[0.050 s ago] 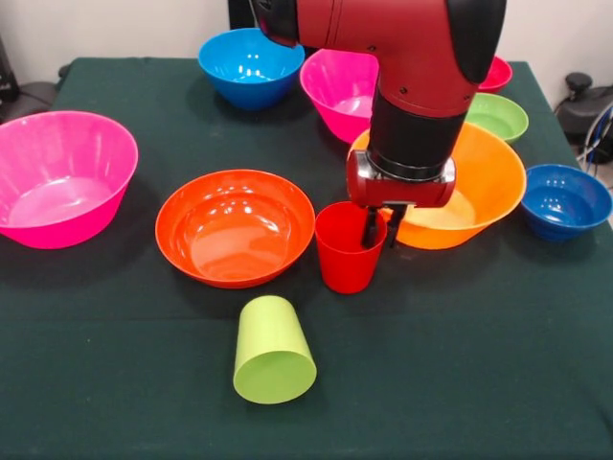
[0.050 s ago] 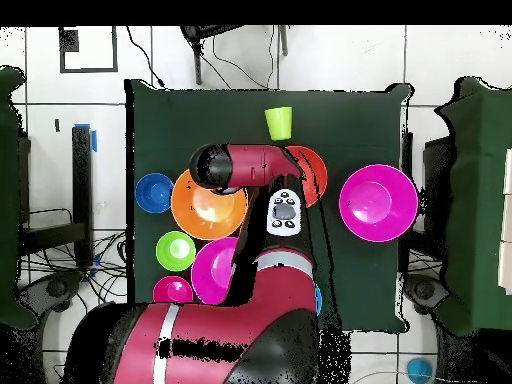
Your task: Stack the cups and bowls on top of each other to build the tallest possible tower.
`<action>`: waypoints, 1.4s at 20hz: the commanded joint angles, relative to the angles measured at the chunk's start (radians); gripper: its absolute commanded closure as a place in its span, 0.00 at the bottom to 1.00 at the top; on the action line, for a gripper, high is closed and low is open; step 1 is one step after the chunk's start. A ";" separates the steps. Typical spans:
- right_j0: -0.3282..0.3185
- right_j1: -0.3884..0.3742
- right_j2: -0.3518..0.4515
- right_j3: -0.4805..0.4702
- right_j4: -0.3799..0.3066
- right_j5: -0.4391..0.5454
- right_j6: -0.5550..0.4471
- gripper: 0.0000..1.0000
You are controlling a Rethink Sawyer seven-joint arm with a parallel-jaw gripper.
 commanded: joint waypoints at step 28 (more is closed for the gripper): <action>0.037 -0.056 0.023 -0.028 0.050 0.159 0.109 0.00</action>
